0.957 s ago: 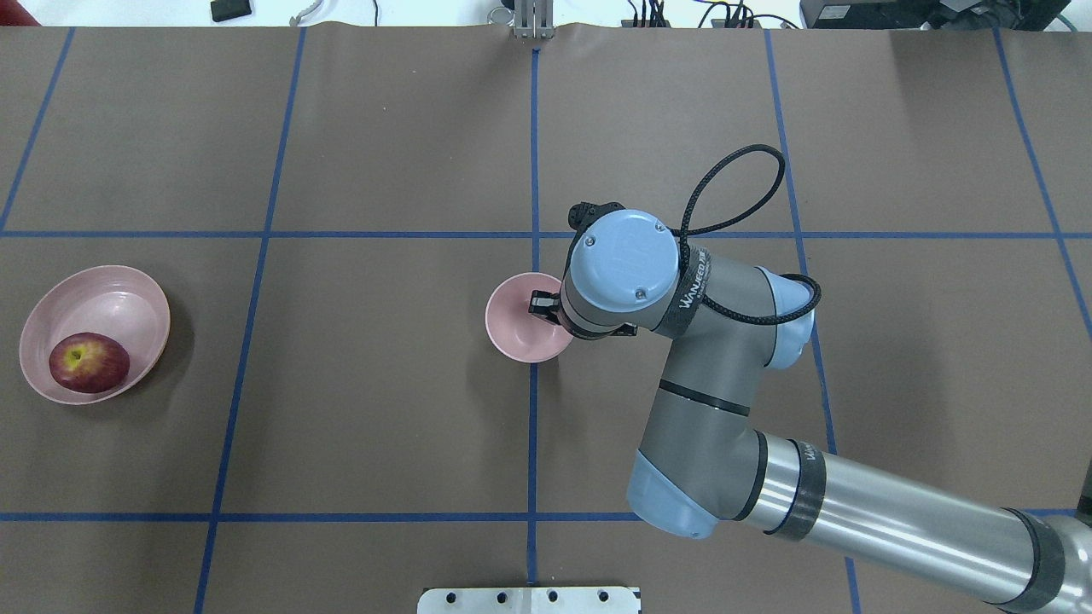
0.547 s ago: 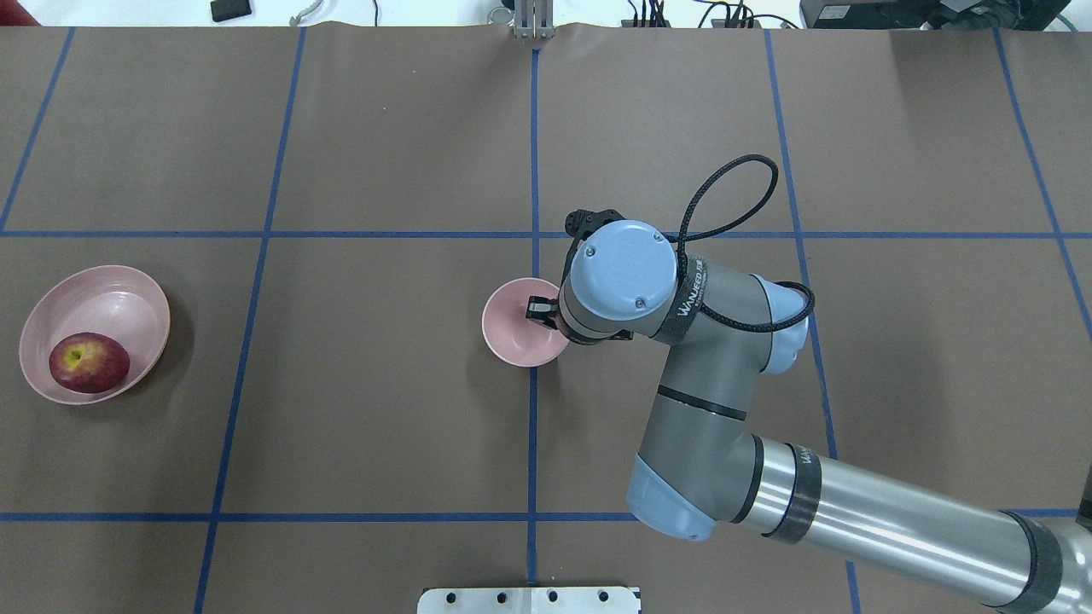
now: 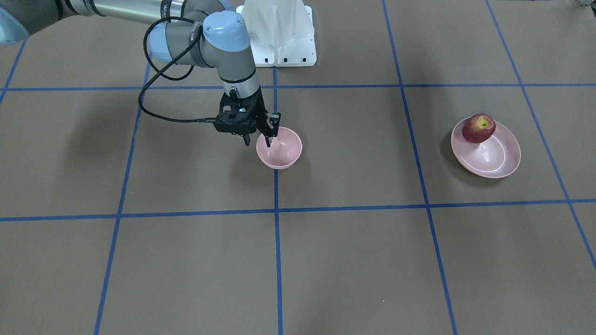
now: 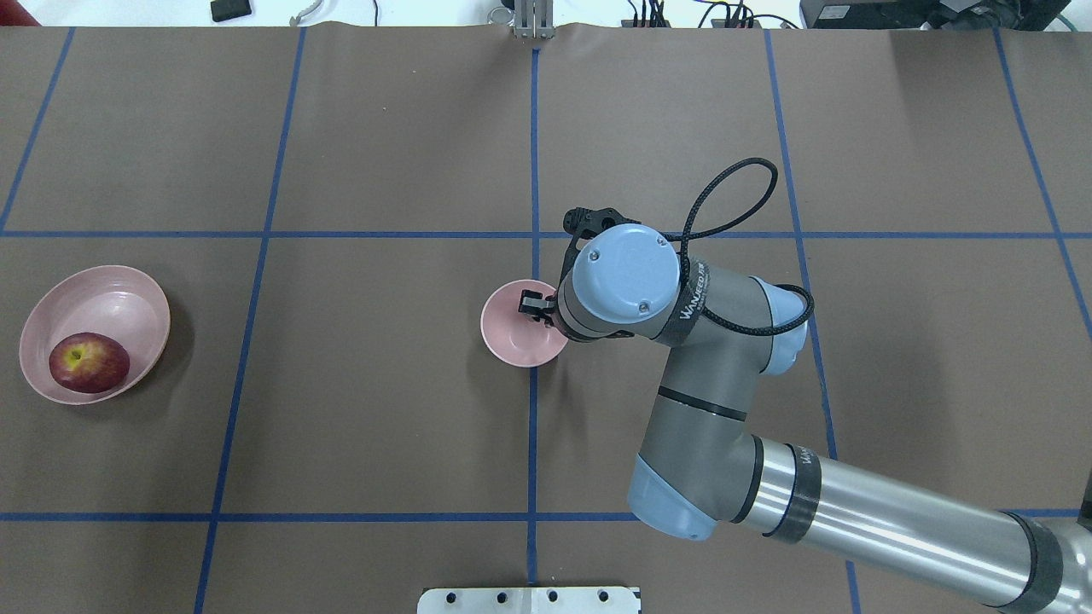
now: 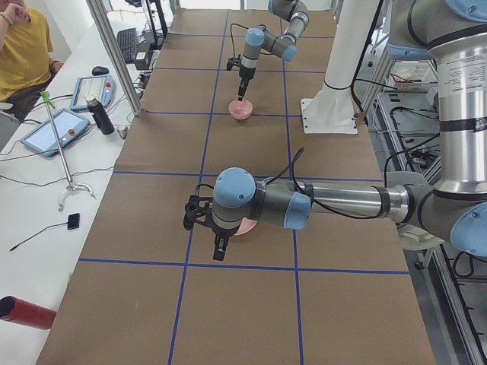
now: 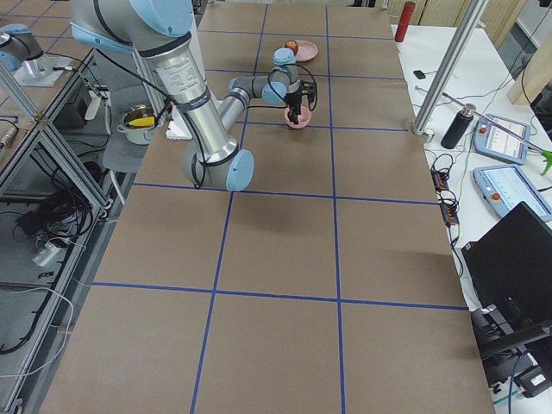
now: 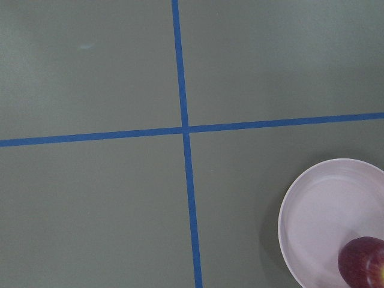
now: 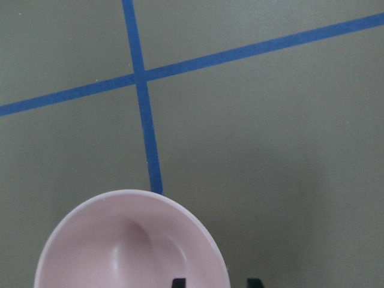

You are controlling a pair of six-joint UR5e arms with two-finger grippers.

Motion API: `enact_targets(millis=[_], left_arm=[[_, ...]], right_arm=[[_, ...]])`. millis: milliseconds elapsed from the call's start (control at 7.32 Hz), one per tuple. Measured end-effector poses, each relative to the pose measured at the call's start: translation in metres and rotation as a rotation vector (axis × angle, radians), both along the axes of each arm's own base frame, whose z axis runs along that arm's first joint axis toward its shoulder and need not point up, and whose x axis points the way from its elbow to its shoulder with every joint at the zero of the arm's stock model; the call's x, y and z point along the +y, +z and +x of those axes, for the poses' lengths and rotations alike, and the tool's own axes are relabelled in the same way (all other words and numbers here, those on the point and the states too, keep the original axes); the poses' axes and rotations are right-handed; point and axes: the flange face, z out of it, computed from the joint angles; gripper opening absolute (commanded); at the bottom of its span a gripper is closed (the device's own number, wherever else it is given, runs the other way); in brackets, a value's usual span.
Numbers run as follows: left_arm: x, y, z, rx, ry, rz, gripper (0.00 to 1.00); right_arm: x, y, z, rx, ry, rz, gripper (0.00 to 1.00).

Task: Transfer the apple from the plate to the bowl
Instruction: 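Open the right gripper and withdraw the right arm away from the bowl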

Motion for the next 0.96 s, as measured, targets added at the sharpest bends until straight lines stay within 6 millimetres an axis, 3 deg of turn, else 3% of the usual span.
enact_targets(millis=[273,410,683,957], left_arm=[[-0.003,-0.008,0.002,0.029,0.008,0.015,0.98],[-0.009,-0.017,0.003,0.036,0.014,0.041,0.98],[-0.022,-0.038,0.019,0.040,0.044,0.136,0.99],[-0.029,-0.060,0.050,0.053,0.062,0.146,0.99]], right_arm=[[-0.049,-0.005,0.076,0.012,-0.010,0.012,1.00],[-0.077,0.010,0.124,0.030,-0.046,0.034,1.00],[-0.127,0.070,0.229,0.079,-0.135,0.093,1.00],[-0.151,0.152,0.342,0.136,-0.233,0.168,1.00]])
